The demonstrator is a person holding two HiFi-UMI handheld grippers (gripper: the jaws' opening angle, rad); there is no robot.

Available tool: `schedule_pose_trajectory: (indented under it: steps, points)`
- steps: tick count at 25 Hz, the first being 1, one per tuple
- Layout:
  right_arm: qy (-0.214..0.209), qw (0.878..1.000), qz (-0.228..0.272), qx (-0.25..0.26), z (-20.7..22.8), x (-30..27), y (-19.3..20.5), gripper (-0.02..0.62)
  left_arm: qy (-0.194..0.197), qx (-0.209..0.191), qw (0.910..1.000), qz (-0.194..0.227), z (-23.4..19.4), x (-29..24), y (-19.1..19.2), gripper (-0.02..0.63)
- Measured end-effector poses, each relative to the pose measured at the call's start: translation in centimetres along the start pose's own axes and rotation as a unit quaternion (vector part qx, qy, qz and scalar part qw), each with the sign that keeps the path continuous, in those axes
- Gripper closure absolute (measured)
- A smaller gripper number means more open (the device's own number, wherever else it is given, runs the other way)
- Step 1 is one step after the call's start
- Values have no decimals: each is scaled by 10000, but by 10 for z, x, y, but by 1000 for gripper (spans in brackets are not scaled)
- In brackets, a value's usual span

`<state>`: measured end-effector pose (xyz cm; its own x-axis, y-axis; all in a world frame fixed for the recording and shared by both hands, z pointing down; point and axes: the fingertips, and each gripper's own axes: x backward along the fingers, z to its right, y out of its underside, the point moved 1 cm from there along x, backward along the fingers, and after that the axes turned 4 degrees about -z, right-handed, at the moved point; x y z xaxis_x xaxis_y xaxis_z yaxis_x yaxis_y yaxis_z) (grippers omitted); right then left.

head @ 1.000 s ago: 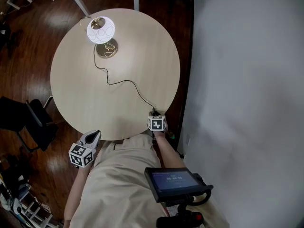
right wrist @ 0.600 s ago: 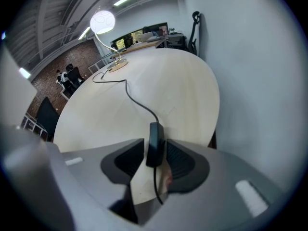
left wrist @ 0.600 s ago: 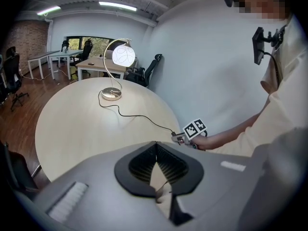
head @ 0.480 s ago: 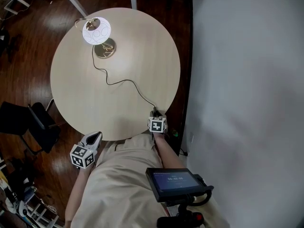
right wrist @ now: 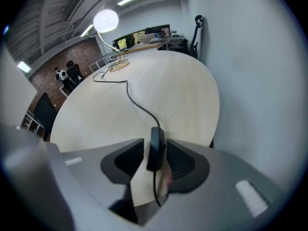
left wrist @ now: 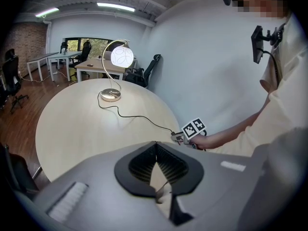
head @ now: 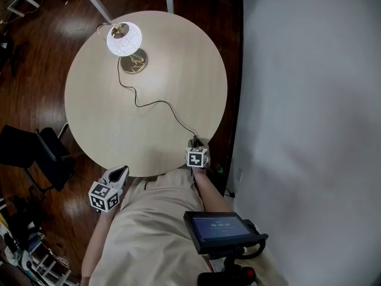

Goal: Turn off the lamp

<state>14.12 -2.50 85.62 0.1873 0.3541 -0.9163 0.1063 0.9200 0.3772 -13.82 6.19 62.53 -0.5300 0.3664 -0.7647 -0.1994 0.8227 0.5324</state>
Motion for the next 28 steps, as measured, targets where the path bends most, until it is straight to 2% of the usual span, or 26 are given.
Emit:
schedule_pose_trajectory:
  steps: [8, 10, 28]
  points:
    - [96, 9999, -23, 48, 2, -3, -1, 446, -25, 30, 10000, 24, 2, 3, 5, 626]
    - [154, 9998, -34, 98, 2, -5, -2, 488, -26, 24, 10000, 33, 2, 4, 6, 626]
    - [323, 9991, -272, -80, 1, -8, -10, 489, -12, -45, 10000, 65, 8, 3, 9, 626]
